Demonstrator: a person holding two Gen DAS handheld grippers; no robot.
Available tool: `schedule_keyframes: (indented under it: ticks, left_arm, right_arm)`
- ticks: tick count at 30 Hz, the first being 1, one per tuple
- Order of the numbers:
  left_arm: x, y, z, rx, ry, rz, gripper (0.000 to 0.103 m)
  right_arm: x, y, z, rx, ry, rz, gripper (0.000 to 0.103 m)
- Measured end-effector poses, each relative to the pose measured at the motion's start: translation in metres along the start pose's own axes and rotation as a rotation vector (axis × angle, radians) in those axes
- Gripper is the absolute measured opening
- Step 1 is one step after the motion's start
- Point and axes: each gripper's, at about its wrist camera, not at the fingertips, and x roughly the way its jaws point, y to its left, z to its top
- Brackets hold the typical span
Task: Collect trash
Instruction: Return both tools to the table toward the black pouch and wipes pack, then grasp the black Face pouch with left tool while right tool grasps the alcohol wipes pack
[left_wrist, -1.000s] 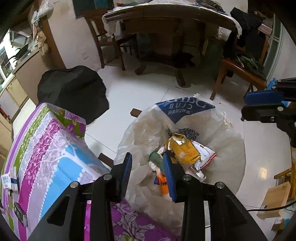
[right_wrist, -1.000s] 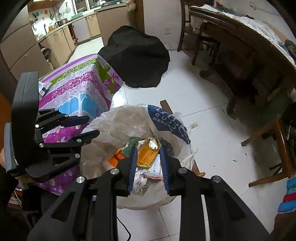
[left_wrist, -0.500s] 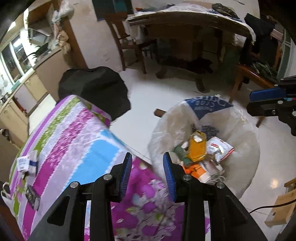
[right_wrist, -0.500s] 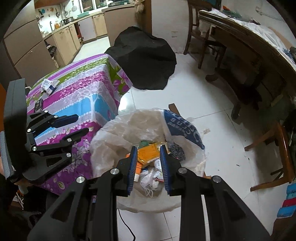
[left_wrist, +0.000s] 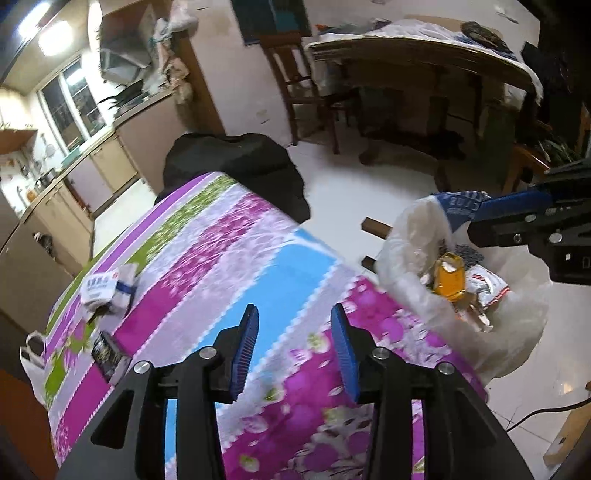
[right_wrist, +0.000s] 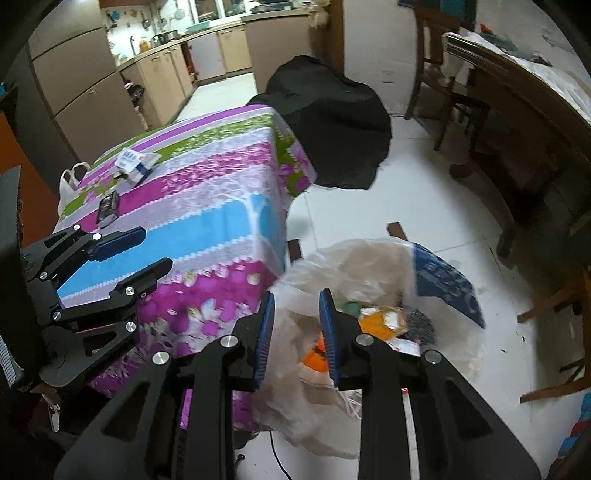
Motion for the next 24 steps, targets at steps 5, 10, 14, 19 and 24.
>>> schedule_keyframes:
  ticks: [5,10,14,19,24]
  left_arm:
    - [0.002,0.037,-0.023,-0.061,0.021,0.036,0.048]
    - [0.008,0.084,-0.05,-0.163,0.052,0.083,0.05]
    - [0.007,0.139,-0.074,-0.327,0.049,0.14,0.062]
    - [0.005,0.191,-0.091,-0.509,0.027,0.192,0.071]
    - [0.021,0.219,-0.092,-0.631,0.033,0.22,0.077]
  right_arm:
    - [0.014,0.02,0.008,-0.008,0.0,0.035,0.024]
    - [0.031,0.036,0.014,-0.017,0.007,0.045,0.024]
    - [0.046,0.052,0.021,-0.026,-0.009,0.052,0.03]
    - [0.062,0.085,0.04,-0.063,-0.034,0.11,0.039]
    - [0.069,0.11,0.067,-0.072,-0.09,0.144,0.055]
